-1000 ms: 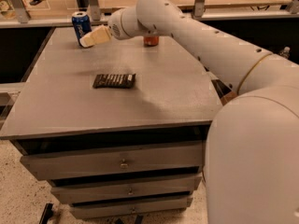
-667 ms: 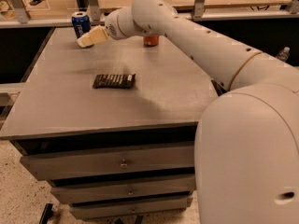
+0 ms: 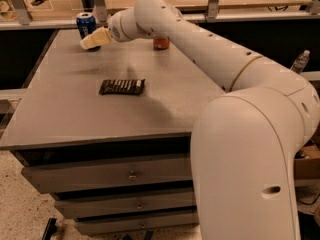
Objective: Pick pepsi can
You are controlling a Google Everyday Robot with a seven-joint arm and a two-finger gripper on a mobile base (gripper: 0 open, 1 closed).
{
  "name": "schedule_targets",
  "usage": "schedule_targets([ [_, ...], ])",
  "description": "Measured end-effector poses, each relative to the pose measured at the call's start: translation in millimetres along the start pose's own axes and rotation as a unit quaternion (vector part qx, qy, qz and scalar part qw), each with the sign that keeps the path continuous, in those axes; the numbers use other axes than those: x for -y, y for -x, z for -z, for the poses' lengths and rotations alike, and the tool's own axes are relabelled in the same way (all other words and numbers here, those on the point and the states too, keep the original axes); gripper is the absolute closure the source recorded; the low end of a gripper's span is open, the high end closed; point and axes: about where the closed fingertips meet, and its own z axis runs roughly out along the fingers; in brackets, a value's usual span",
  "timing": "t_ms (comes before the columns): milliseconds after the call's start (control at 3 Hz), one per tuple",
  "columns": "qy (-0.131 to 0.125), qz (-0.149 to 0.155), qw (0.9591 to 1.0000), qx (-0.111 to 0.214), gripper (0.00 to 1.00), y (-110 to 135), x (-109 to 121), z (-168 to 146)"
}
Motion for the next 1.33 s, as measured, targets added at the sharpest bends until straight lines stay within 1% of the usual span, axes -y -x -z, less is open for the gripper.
schedule_targets([
  [333,-0.009,0.014,0.9998,0.007,0.00,9,15,-61],
  [667,-0.005,0.012,0.9999,0.006,0.00,8,18,-72],
  [1000,0.001,0.004,1.0000,0.009,0.00,8,21,-82],
  [1333,0.000,0.008,0.9999,0.013,0.16,11,24,-89],
])
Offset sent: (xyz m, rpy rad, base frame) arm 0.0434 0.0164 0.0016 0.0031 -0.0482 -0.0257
